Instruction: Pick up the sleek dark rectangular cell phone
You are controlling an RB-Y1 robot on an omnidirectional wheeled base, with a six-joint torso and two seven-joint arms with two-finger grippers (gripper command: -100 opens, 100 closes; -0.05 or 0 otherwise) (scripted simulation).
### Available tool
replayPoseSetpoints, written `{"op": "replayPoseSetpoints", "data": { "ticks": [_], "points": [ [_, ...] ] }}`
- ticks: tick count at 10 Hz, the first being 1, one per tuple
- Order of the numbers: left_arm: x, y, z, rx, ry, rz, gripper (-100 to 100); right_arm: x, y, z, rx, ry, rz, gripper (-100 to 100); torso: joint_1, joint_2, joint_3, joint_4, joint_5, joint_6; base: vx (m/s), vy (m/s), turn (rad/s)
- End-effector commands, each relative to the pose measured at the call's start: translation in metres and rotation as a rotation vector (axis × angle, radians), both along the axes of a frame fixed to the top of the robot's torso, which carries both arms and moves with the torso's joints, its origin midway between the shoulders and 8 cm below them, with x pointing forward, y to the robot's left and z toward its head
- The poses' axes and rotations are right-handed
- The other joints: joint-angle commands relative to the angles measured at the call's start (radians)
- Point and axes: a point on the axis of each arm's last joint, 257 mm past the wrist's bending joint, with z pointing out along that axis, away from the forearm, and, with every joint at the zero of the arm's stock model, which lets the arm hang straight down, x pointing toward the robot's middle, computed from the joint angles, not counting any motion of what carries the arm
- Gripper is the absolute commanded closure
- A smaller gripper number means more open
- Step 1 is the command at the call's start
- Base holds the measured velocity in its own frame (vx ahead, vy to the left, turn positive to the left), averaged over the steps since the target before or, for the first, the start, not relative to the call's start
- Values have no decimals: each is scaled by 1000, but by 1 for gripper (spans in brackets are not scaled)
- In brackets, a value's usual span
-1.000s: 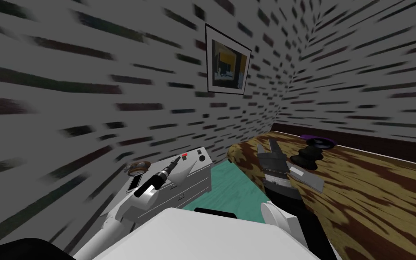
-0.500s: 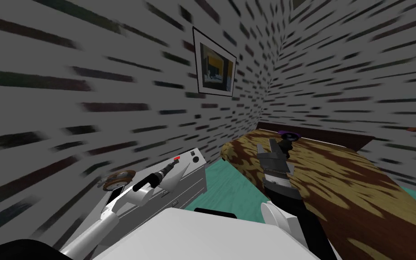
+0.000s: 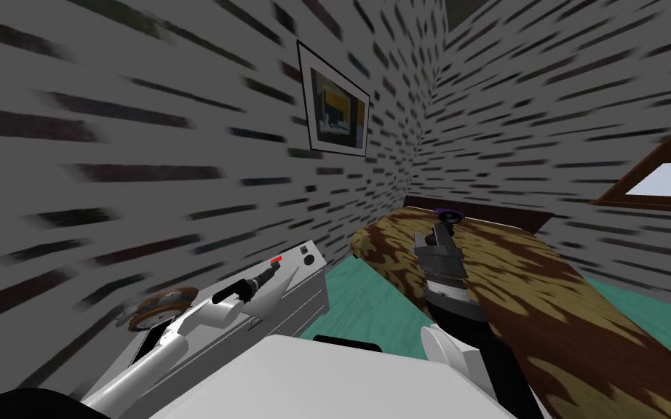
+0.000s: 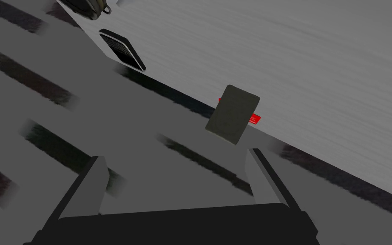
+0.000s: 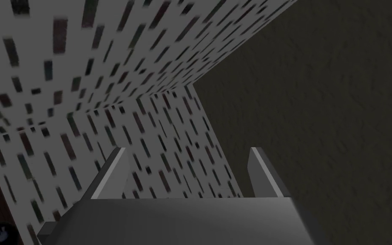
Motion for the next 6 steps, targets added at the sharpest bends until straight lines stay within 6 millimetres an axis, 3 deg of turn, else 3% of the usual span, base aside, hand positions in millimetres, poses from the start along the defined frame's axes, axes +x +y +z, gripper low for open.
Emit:
{"op": "replayPoseSetpoints", "data": {
  "ticks": [1, 6],
  "points": [
    [-9, 23, -11, 33, 80, 12, -100, 0, 0, 0, 0, 0, 0, 0, 0, 0, 0, 0, 0, 0, 69, -43, -418],
    [-42, 78, -40, 40, 270, 93, -100, 0, 0, 0, 0, 0, 0, 0, -1, -3, -2, -1, 0, 0, 73, -37, -206]
  ]
}}
